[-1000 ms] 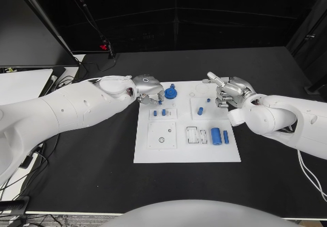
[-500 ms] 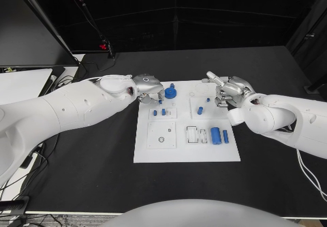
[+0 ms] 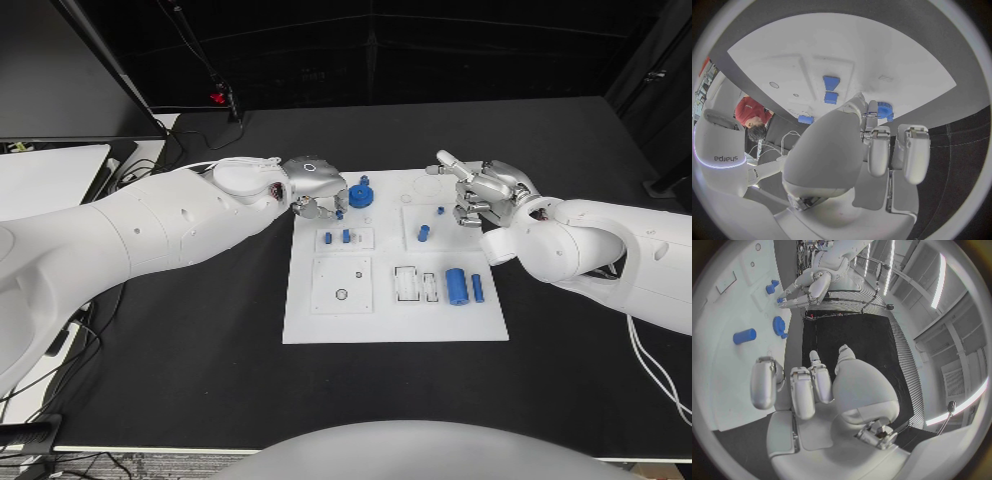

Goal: Assemble the parts on the task board

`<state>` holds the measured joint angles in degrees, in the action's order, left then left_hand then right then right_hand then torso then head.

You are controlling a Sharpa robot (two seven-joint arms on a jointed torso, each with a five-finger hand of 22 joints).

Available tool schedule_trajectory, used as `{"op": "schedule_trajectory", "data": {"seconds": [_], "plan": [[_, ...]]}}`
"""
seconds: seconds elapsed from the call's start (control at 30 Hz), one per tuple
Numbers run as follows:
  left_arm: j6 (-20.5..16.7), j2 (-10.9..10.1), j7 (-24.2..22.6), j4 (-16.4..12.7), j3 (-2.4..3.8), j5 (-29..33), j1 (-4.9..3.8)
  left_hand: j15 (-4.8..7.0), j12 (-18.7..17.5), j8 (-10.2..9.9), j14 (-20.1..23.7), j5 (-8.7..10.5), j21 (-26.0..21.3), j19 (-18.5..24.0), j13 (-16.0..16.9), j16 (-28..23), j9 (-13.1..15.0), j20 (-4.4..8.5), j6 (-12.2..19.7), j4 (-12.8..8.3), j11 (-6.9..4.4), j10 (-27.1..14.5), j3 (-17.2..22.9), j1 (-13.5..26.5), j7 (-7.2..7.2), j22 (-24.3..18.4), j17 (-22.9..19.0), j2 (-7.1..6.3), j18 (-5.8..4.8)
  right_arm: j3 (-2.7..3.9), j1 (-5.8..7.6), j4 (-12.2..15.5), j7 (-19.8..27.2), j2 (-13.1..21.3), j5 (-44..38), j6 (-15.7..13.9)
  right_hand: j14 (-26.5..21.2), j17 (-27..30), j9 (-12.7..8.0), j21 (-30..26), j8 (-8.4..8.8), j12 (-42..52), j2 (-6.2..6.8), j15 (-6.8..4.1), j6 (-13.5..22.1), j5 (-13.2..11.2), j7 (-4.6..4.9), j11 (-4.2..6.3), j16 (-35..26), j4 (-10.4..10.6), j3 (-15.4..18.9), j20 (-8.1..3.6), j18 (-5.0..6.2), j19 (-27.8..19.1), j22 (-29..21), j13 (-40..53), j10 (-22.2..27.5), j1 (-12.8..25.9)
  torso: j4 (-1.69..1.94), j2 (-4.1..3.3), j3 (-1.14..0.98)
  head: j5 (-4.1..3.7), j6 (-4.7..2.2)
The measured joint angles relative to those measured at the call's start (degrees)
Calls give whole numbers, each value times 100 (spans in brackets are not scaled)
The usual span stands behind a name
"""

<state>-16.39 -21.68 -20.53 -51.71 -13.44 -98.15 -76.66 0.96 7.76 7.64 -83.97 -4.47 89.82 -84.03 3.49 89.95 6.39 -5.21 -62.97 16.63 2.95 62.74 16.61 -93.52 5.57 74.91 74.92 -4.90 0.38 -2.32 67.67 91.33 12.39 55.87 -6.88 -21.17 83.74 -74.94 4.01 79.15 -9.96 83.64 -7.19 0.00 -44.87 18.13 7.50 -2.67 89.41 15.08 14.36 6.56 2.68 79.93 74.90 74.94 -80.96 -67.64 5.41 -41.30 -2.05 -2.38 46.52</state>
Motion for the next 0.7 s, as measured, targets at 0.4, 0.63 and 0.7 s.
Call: {"op": "schedule_trajectory", "data": {"seconds": [0.4, 0.63, 0.7], "plan": [[40, 43, -4, 50, 5, 4, 3, -41, -18, -21, 0, 20, 0, 0, 0, 0, -3, 0, 2, 0, 0, 0, 0, 1, 1, 0, 0, 1, 0, 0, -1, 4, 1, 5, 0, 0, 0, 1, 0, 0, 0, 0, 0, 0, 0, 0, 0, 0, 0, 0, 0, 0, -1, 0, 0, 0, 0, 0, 0, 1, -1, -20, 3], [67, 52, -29, 61, 8, 8, 3, -41, -18, -43, 0, 20, 0, 0, 0, 0, -5, 0, 12, 0, 0, 0, 0, 12, 11, 0, 0, 12, 0, 0, -1, 5, 1, 8, 0, -1, 0, 1, 0, 0, 0, 0, 0, 0, 0, 0, 0, 0, 0, 0, 0, -21, -2, -21, 0, 0, 0, 0, -1, 1, -1, -32, 10], [70, 52, -43, 62, 9, 9, 2, -41, -18, -43, 0, 20, 0, 0, 0, 0, -9, 0, 13, 0, 18, 18, 0, 16, 11, 0, 0, 16, 0, 0, -1, 5, 1, 10, 0, -1, 0, 1, 0, 0, 0, 0, 0, 0, 0, 0, 0, 0, 0, 0, 0, -21, -2, -21, 0, 0, 0, 0, -1, 1, -1, -35, 12]]}}
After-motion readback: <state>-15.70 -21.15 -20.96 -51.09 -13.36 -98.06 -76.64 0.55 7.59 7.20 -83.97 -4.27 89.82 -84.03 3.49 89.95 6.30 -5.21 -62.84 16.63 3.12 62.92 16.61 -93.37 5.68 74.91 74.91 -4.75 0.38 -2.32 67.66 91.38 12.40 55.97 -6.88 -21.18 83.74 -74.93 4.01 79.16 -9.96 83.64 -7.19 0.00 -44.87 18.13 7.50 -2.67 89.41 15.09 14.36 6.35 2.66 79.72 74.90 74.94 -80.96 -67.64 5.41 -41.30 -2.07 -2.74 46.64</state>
